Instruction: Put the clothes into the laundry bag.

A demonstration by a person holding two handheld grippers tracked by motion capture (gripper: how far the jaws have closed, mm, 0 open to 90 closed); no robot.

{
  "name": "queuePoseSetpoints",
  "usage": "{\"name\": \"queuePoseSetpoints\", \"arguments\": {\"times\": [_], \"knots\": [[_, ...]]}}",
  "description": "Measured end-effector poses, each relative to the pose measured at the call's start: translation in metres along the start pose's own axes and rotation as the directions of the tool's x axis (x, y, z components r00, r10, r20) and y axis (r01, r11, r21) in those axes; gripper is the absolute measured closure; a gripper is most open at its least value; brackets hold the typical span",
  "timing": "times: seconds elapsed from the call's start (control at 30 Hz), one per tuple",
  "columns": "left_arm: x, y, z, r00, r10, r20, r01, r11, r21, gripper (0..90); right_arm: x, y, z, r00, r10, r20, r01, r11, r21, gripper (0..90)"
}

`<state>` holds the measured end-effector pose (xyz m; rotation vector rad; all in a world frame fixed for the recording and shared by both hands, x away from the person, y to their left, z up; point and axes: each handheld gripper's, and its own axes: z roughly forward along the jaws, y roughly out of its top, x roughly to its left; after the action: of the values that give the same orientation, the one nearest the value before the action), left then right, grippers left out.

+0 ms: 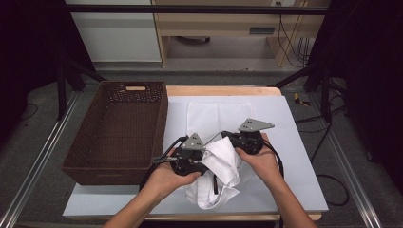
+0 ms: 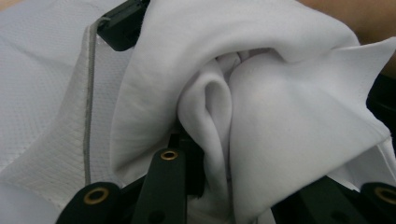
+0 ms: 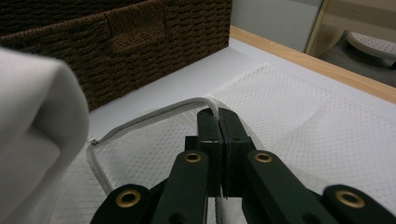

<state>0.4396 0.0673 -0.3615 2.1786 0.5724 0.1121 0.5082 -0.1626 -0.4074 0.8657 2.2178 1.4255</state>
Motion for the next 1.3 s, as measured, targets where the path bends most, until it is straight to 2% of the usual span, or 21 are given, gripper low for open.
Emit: {"name": "queuePoseSetpoints", "arguments": {"times": [0.33, 0.57, 0.87, 1.0, 1.1, 1.3], "knots": [[0.001, -0.006, 0.014, 0.9999, 0.01, 0.008, -0.011, 0.9988, 0.049, 72.6, -0.002, 0.003, -0.004, 0.9999, -0.012, -0.001, 0.012, 1.0, 0.006, 89.2], [0.006, -0.007, 0.016, 1.0, -0.008, 0.006, 0.008, 0.999, 0.045, 72.6, -0.002, 0.011, -0.008, 0.9991, -0.043, -0.001, 0.043, 0.999, 0.026, 89.2], [0.003, 0.002, 0.01, 1.0, 0.007, -0.001, -0.007, 0.9991, 0.042, 72.5, -0.002, 0.019, -0.011, 0.9973, -0.073, -0.011, 0.074, 0.996, 0.058, 89.2], [0.008, 0.001, 0.015, 1.0, 0.001, -0.007, -0.001, 0.9986, 0.054, 72.5, -0.002, 0.023, -0.011, 0.9966, -0.081, -0.015, 0.082, 0.994, 0.069, 89.2], [0.011, 0.001, 0.018, 0.9998, -0.018, -0.006, 0.018, 0.9989, 0.043, 72.5, -0.002, 0.024, -0.012, 0.9959, -0.089, -0.017, 0.09, 0.993, 0.077, 89.2], [0.023, 0.001, 0.029, 0.9988, -0.04, -0.027, 0.041, 0.9964, 0.074, 72.4, -0.002, 0.025, -0.012, 0.9961, -0.088, -0.003, 0.088, 0.993, 0.082, 89.2]]}}
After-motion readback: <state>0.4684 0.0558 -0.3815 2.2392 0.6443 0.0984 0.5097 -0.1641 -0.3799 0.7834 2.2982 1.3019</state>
